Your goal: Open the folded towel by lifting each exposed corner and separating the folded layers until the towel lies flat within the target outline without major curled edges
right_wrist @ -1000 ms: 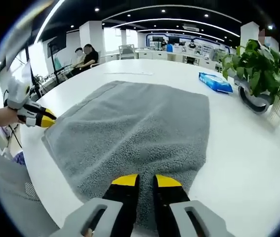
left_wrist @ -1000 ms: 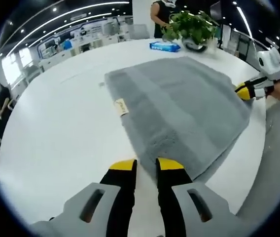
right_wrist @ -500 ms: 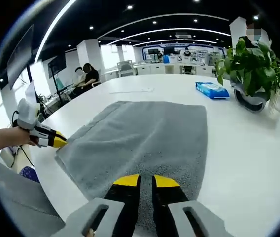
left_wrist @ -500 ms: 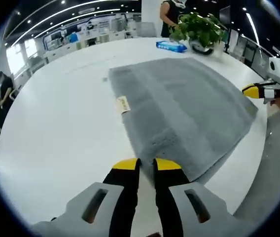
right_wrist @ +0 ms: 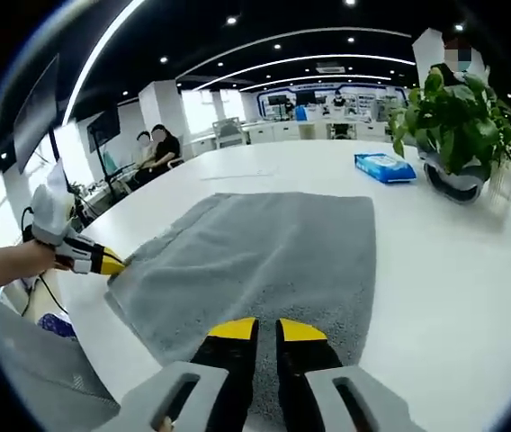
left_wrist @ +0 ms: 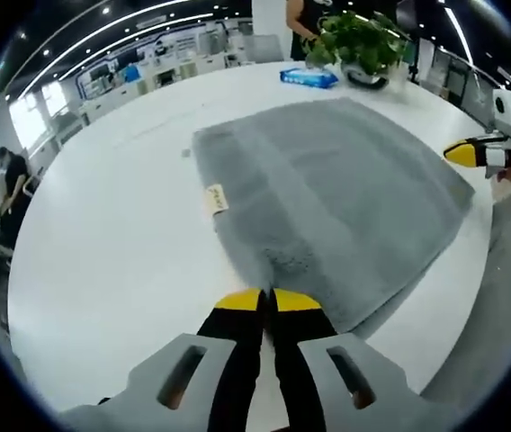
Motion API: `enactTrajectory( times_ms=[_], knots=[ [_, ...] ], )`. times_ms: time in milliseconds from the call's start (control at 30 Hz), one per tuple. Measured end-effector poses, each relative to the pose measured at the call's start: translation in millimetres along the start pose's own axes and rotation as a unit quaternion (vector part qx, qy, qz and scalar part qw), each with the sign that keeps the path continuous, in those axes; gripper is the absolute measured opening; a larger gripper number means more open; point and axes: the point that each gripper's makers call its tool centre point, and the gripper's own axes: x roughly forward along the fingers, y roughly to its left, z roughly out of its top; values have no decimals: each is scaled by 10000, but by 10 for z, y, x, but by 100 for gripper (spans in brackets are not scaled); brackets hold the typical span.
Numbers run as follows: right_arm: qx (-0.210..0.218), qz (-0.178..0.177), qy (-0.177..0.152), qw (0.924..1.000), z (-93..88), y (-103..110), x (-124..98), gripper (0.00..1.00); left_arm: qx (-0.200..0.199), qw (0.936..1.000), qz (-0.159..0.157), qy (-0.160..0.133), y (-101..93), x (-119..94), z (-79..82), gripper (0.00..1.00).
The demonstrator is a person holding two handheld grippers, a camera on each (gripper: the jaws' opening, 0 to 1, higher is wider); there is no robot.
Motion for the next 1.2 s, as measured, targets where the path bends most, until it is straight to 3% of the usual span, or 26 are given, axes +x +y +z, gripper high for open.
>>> enactTrajectory(
  times_ms=[267,400,567,767,967,1200],
  knots=[
    [-123,241,-63,9996,27,133,25,6,71,9997,2,-249,-76,-75,161,2],
    [-49,393,-113,9992,47,190,26,6,77,9990,-98,-433,-206,-105,289,2],
    [-61,391,-125,9991,60,190,13,6,435,9982,-130,-386,-368,-71,377,2],
    [217,470,-195,9985,92,177,-8,6,589,9962,-370,-527,-623,-25,503,2],
    [227,651,-264,9973,120,266,-13,9,736,9935,-595,-632,-920,17,608,2],
    [168,732,-183,9970,81,313,-1,10,969,9890,-927,-632,-1294,87,614,2]
  ],
)
